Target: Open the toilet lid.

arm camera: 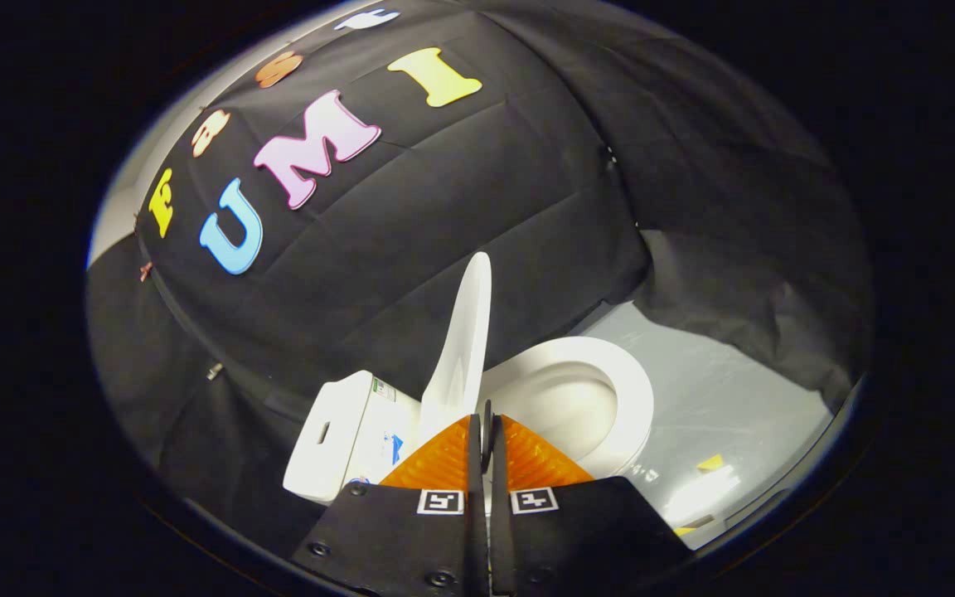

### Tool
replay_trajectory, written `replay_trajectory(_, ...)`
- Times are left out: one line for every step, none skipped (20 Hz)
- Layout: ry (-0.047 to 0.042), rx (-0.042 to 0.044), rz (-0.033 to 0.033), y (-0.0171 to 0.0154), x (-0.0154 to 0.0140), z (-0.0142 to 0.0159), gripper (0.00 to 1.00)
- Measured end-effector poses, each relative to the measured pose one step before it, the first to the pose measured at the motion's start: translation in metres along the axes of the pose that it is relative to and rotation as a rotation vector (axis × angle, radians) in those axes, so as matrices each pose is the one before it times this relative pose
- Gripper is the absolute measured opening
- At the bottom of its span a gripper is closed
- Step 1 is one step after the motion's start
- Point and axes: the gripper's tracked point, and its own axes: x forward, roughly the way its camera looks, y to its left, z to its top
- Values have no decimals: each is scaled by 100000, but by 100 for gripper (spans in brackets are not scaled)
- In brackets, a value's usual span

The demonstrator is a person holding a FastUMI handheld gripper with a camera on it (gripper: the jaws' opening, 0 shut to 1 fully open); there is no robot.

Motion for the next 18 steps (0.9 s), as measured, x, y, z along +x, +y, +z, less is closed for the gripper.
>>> replay_trajectory(-1370, -1933, -1605, 816, -228, 227, 6)
replay_trajectory(-1363, -1846, -1063, 996, -420, 163, 6)
replay_trajectory(-1338, -2337, -1003, 924, -334, 61, 6)
replay_trajectory(-913, -2314, -862, 816, -270, -66, 6)
replay_trajectory(-602, -1538, -707, 935, -207, 82, 6)
replay_trajectory(-588, -1076, -426, 836, -24, 103, 6)
replay_trajectory(-295, -1237, -446, 882, -197, 78, 7)
replay_trajectory(-359, -1996, -651, 1009, -151, 78, 7)
replay_trajectory(-568, -2139, -525, 754, -197, -19, 7)
replay_trajectory(-566, -2563, -570, 915, -282, 158, 7)
replay_trajectory(-768, -2191, -474, 1017, -216, 112, 7)
replay_trajectory(-814, -1656, -217, 931, -127, 134, 7)
replay_trajectory(-681, -1598, -130, 848, -240, 40, 7)
replay_trajectory(-640, -1572, -18, 928, -218, 105, 7)
replay_trajectory(-619, -1689, -203, 810, -154, 56, 8)
replay_trajectory(-635, -1608, -66, 905, -179, 124, 8)
replay_trajectory(-871, -1694, -154, 889, -48, 103, 8)
replay_trajectory(-942, -2234, -307, 886, -172, 69, 9)
